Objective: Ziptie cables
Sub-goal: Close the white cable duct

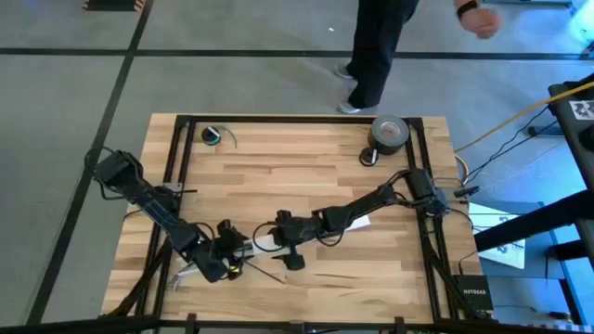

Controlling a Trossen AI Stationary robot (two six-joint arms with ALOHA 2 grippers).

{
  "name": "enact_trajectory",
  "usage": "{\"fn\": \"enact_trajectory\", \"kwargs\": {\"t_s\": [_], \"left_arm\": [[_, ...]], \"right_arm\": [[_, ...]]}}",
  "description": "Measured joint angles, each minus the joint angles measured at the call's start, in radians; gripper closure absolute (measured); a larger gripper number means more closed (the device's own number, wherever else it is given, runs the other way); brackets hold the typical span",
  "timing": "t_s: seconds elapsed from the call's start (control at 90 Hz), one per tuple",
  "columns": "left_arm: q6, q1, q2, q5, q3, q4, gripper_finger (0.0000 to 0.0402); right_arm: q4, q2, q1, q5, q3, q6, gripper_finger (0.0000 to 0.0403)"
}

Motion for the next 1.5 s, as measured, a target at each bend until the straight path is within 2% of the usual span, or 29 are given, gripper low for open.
{"fn": "enact_trajectory", "kwargs": {"t_s": [0.111,0.356,0.689,0.856,1.156,1.356,1.5], "left_arm": [[0.001,0.0,0.0,-0.001,0.0,0.0,0.016],[0.004,0.0,0.0,-0.001,0.0,-0.001,0.0162],[0.007,0.0,0.0,-0.001,0.0,-0.002,0.0163],[0.011,0.0,0.0,-0.001,0.0,-0.007,0.0163],[0.026,-0.001,0.0,0.0,0.0,-0.008,0.0163],[0.026,-0.002,0.0,0.015,-0.001,-0.014,0.0163],[0.027,-0.002,0.0,0.023,-0.002,-0.014,0.0163]], "right_arm": [[0.01,0.0,0.0,0.0,0.0,0.0,0.0041],[0.012,0.0,0.0,0.003,0.0,0.0,0.0052],[0.0,0.0,-0.021,-0.006,0.0,0.01,0.0149],[0.008,0.0,-0.021,-0.008,0.0,0.008,0.0183],[0.04,0.002,-0.02,-0.009,0.014,0.05,0.0182],[0.045,0.069,-0.019,-0.009,0.098,0.051,0.0184],[-0.013,0.089,-0.019,-0.01,0.15,0.053,0.0182]]}}
